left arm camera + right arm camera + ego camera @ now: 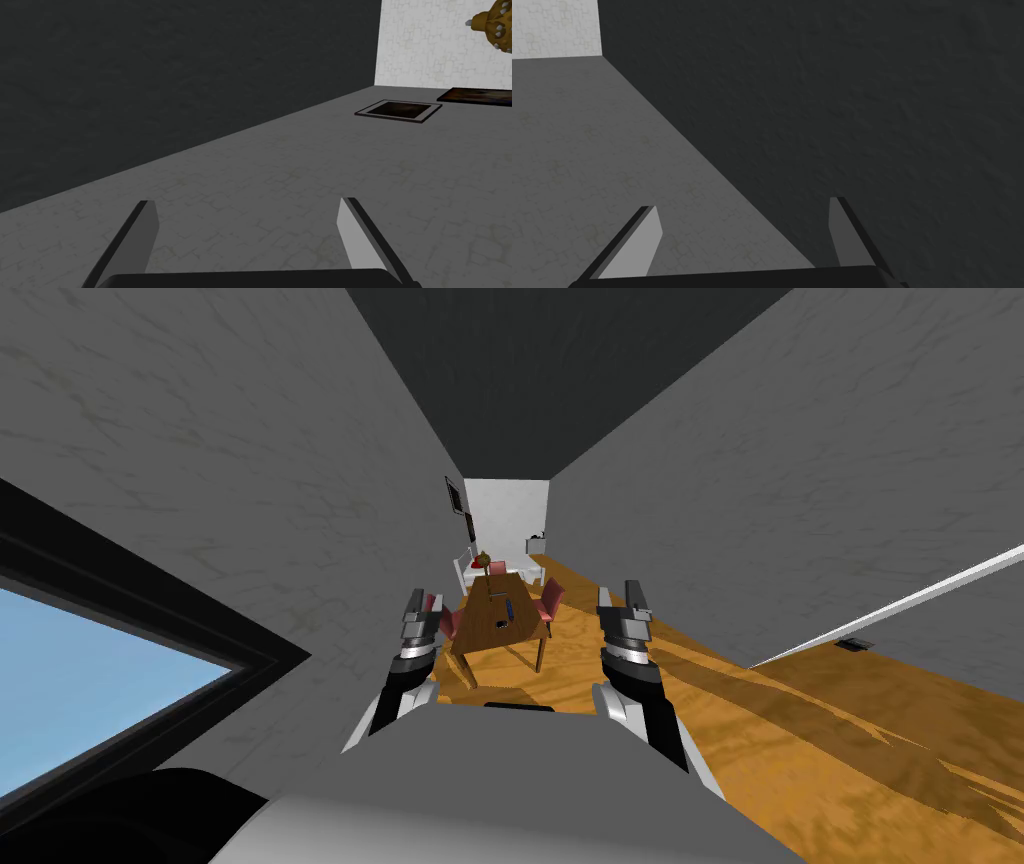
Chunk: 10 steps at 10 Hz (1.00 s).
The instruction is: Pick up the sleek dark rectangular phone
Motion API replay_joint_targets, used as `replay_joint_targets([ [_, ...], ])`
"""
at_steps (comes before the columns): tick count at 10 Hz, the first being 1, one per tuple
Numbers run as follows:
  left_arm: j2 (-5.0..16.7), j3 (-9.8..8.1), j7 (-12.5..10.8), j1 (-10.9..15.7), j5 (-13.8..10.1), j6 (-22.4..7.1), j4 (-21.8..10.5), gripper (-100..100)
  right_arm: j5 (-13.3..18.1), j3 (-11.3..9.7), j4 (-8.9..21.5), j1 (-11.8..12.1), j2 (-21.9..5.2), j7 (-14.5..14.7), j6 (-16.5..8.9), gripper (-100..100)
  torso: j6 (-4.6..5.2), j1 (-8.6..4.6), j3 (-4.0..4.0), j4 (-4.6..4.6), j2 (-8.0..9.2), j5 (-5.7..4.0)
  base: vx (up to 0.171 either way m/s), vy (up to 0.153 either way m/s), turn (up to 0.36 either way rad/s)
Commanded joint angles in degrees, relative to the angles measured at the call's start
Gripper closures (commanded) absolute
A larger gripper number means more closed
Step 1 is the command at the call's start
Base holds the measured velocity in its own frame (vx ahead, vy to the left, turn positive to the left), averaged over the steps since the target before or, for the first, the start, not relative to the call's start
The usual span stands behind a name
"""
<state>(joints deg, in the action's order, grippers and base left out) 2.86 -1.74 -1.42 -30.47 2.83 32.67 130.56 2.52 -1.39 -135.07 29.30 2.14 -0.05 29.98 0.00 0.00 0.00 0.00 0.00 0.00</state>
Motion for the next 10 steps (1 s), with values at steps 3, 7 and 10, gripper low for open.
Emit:
replay_joint_targets([
  [3, 3.8, -0.62, -2.4, -1.1, -3.7, -2.6, -2.2, -100, 0.0, 0.0, 0.0, 0.0, 0.0, 0.0, 0.0, 0, 0.02, 0.02, -0.04, -0.01, -0.06, 0.0, 0.019, -0.002, -0.218],
  [7, 7.4, -1.42, -5.4, -2.6, -8.4, -6.1, -4.9, -100, 0.0, 0.0, 0.0, 0.0, 0.0, 0.0, 0.0, 0, 0.03, 0.04, -0.09, -0.03, -0.15, 0.01, 0.033, 0.001, -0.236],
  [10, 11.3, -2.43, -9.1, -4.6, -14.1, -10.5, -8.4, -100, 0.0, 0.0, 0.0, 0.0, 0.0, 0.0, 0.0, 0, 0.03, -0.01, -0.08, -0.03, -0.14, 0.0, 0.038, -0.003, -0.353],
])
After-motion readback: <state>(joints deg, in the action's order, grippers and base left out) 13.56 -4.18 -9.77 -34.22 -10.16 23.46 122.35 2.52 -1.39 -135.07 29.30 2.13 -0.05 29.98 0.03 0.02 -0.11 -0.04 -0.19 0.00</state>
